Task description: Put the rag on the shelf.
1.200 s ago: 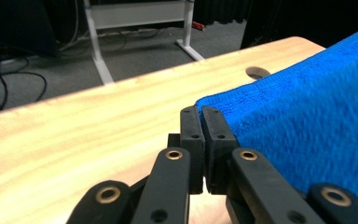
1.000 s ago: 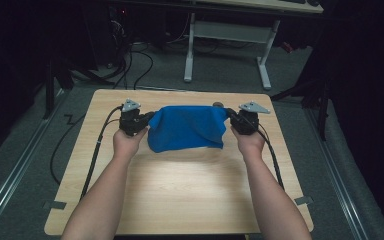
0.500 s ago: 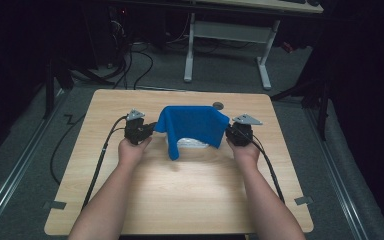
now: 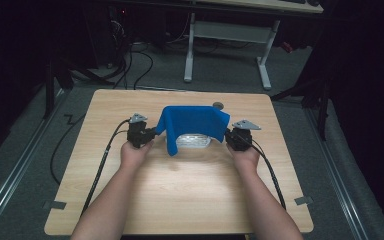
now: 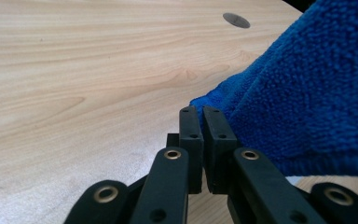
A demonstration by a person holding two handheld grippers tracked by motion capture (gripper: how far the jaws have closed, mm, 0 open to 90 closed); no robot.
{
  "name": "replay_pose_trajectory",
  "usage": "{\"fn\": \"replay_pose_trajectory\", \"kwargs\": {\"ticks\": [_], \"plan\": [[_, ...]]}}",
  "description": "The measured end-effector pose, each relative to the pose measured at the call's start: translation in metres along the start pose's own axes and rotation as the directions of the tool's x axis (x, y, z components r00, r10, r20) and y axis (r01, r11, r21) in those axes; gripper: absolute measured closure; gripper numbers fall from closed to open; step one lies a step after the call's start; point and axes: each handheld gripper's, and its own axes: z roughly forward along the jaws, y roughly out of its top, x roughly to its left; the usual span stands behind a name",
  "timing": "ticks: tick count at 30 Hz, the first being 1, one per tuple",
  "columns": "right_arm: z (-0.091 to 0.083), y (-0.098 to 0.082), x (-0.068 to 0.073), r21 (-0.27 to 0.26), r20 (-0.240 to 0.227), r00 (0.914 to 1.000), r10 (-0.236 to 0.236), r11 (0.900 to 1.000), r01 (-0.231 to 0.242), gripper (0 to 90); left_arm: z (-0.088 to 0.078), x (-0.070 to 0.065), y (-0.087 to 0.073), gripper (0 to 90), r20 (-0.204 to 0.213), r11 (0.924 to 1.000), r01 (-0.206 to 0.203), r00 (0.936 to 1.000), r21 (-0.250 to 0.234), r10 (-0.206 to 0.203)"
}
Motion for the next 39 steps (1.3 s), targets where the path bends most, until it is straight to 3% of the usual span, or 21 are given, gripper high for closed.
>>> {"fn": "replay_pose_trajectory", "kwargs": {"ticks": [3,5,10,21,39], "plan": [[0.000,0.000,0.000,-0.002,-0.001,1.0000,0.005,1.000,-0.005,86.9,0.000,0.001,-0.001,82.2,0.001,0.9999,0.014,0.9999,-0.006,-0.014],[-0.001,0.002,0.000,-0.009,0.003,0.9999,0.010,1.000,-0.010,79.6,-0.002,0.004,-0.002,73.4,-0.006,0.9992,0.034,0.9994,-0.019,-0.034],[-0.005,0.007,-0.003,-0.028,0.012,0.9997,0.020,0.999,-0.019,71.7,-0.012,0.008,0.000,64.0,-0.038,0.9981,0.041,0.9983,-0.046,-0.043],[-0.017,0.017,-0.013,-0.057,0.034,0.9991,0.027,0.998,-0.025,61.5,-0.036,0.013,0.009,58.0,-0.096,0.9966,0.019,0.9950,-0.081,-0.027],[-0.043,0.024,-0.018,-0.034,0.051,0.9986,-0.008,0.999,0.010,48.6,-0.080,0.008,0.008,47.8,-0.166,0.9946,-0.010,0.9861,-0.104,-0.008]]}}
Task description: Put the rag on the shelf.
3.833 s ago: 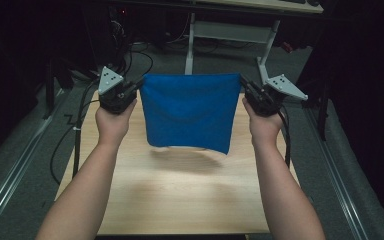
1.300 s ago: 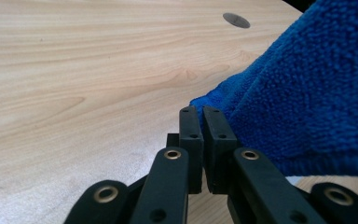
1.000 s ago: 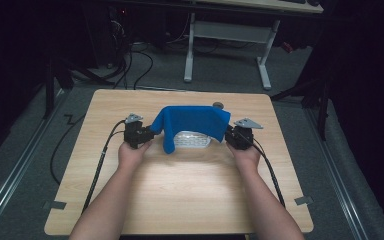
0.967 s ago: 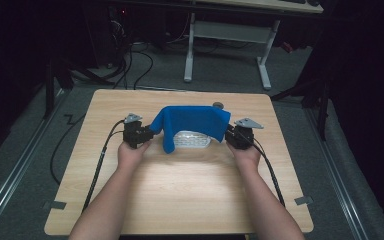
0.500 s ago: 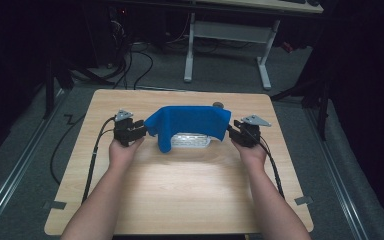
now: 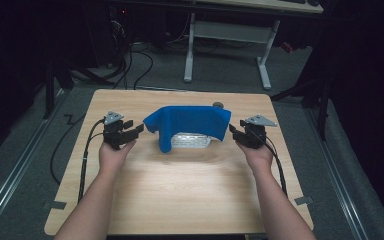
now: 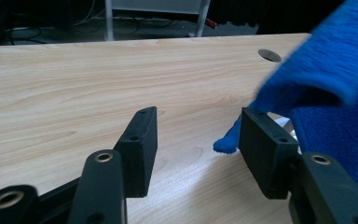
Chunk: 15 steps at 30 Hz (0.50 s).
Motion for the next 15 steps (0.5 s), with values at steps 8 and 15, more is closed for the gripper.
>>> {"fn": "replay_pose_trajectory", "kwargs": {"ticks": [8,15], "plan": [[-0.016,0.003,0.002,-0.003,-0.003,1.0000,-0.009,1.000,0.009,44.2,-0.018,-0.001,-0.010,46.4,-0.004,1.0000,0.003,1.0000,0.003,-0.003],[-0.029,-0.004,0.008,-0.020,-0.008,0.9997,-0.025,0.999,0.025,41.6,-0.031,-0.008,-0.021,45.2,0.003,1.0000,0.004,1.0000,-0.003,-0.004]]}}
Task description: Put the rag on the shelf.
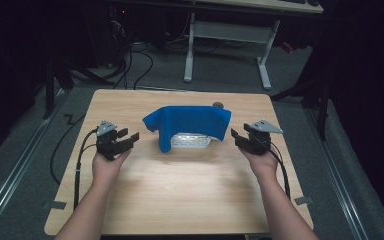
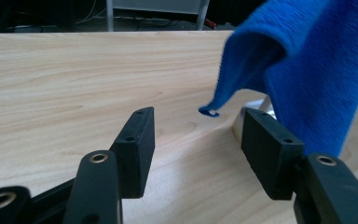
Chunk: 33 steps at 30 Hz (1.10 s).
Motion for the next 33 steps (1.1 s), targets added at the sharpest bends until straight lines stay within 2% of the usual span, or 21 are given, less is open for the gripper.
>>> {"fn": "replay_pose_trajectory", "kwargs": {"ticks": [3,4,5,6,12,13,18,20,21,25,28,31,33], "plan": [[-0.006,-0.002,0.004,0.007,-0.012,0.9998,-0.016,1.000,0.016,39.9,-0.005,-0.005,-0.004,45.0,0.008,0.9999,-0.014,0.9999,-0.004,0.014],[-0.011,-0.003,0.008,-0.008,-0.029,0.9994,-0.021,1.000,0.021,39.7,-0.008,-0.009,-0.006,44.7,0.015,0.9998,-0.021,0.9997,-0.006,0.021],[-0.011,-0.003,0.008,-0.008,-0.029,0.9994,-0.021,1.000,0.021,39.7,-0.008,-0.009,-0.006,44.5,0.015,0.9998,-0.021,0.9997,-0.006,0.021],[-0.017,-0.007,0.013,-0.035,-0.028,0.9992,-0.028,0.999,0.027,40.7,-0.011,-0.013,-0.009,44.4,0.019,0.9995,-0.033,0.9993,-0.001,0.033],[-0.029,-0.016,0.023,0.002,-0.053,0.9973,-0.050,0.999,0.050,36.9,-0.020,-0.022,-0.023,42.9,0.032,0.9984,-0.045,0.9985,0.035,0.044],[-0.038,-0.021,0.027,-0.032,-0.057,0.9965,-0.062,0.998,0.060,37.1,-0.024,-0.025,-0.028,42.9,0.042,0.9980,-0.046,0.9981,0.042,0.045],[-0.050,-0.030,0.037,-0.026,-0.079,0.9947,-0.067,0.998,0.065,34.4,-0.034,-0.034,-0.040,42.3,0.069,0.9971,-0.057,0.9962,0.050,0.053],[-0.058,-0.040,0.046,-0.011,-0.090,0.9931,-0.075,0.997,0.075,33.9,-0.042,-0.042,-0.049,41.7,0.095,0.9965,-0.065,0.9937,0.053,0.059],[-0.060,-0.043,0.050,-0.010,-0.093,0.9924,-0.081,0.997,0.081,33.9,-0.042,-0.042,-0.049,41.5,0.095,0.9965,-0.065,0.9937,0.053,0.059],[-0.066,-0.057,0.064,0.022,-0.123,0.9884,-0.089,0.995,0.092,33.5,-0.052,-0.057,-0.064,40.9,0.140,0.9934,-0.082,0.9876,0.081,0.070],[-0.068,-0.064,0.078,0.058,-0.144,0.9856,-0.089,0.994,0.098,32.9,-0.054,-0.068,-0.073,40.9,0.193,0.9927,-0.069,0.9800,0.099,0.049],[-0.068,-0.067,0.097,0.056,-0.159,0.9808,-0.112,0.991,0.123,31.6,-0.052,-0.086,-0.083,40.0,0.205,0.9869,-0.114,0.9747,0.114,0.089],[-0.066,-0.074,0.110,0.065,-0.169,0.9799,-0.105,0.991,0.117,29.9,-0.050,-0.097,-0.093,40.0,0.214,0.9806,-0.139,0.9709,0.139,0.107]]}}
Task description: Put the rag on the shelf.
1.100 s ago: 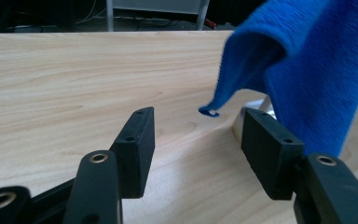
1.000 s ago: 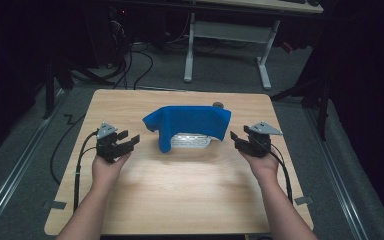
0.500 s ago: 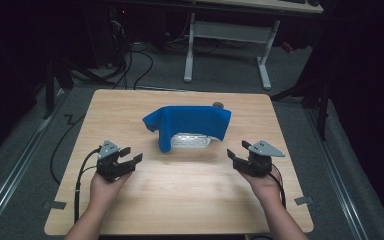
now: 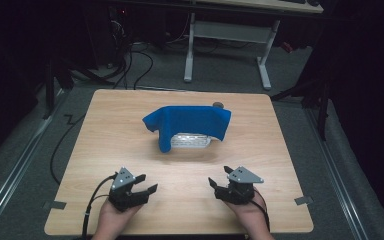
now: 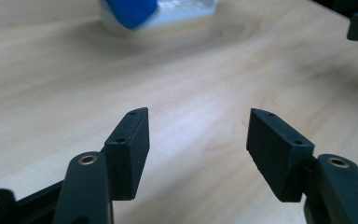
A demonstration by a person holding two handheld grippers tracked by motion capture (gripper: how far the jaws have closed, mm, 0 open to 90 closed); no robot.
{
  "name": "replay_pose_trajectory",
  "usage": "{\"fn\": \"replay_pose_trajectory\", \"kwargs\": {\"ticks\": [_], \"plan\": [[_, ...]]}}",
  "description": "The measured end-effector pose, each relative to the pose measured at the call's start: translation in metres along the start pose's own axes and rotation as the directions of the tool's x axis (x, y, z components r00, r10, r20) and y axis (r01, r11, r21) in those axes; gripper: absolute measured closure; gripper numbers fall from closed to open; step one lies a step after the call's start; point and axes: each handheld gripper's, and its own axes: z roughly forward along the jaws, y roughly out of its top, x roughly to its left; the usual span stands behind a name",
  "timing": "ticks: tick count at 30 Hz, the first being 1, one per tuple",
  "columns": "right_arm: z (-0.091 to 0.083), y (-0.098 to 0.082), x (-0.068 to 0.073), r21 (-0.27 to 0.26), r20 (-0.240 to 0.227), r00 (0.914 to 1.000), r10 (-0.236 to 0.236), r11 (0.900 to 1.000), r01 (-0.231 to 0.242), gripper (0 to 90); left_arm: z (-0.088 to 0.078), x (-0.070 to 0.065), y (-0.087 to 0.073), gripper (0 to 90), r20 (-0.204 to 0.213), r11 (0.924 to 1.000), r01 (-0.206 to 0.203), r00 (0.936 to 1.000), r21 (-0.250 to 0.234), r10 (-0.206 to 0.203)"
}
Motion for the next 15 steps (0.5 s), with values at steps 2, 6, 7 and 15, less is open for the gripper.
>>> {"fn": "replay_pose_trajectory", "kwargs": {"ticks": [2,6,7,15], "plan": [[0.004,-0.012,0.008,0.000,-0.009,0.9998,0.018,1.000,-0.018,30.8,0.006,-0.009,-0.003,39.9,0.003,0.9976,-0.046,0.9989,0.052,0.046],[0.012,-0.025,0.013,0.059,-0.042,0.9970,-0.065,0.996,0.067,30.6,0.007,-0.007,-0.002,38.3,-0.005,0.9964,-0.056,0.9984,0.064,0.057],[0.012,-0.026,0.012,0.061,-0.040,0.9969,-0.068,0.996,0.070,30.6,0.007,-0.005,-0.002,38.2,0.005,0.9976,-0.032,0.9995,0.061,0.032],[0.014,-0.028,-0.001,0.055,-0.055,0.9985,-0.005,0.998,0.008,30.3,0.010,0.004,-0.006,37.8,0.002,0.9967,0.012,0.9999,0.081,-0.013]]}}
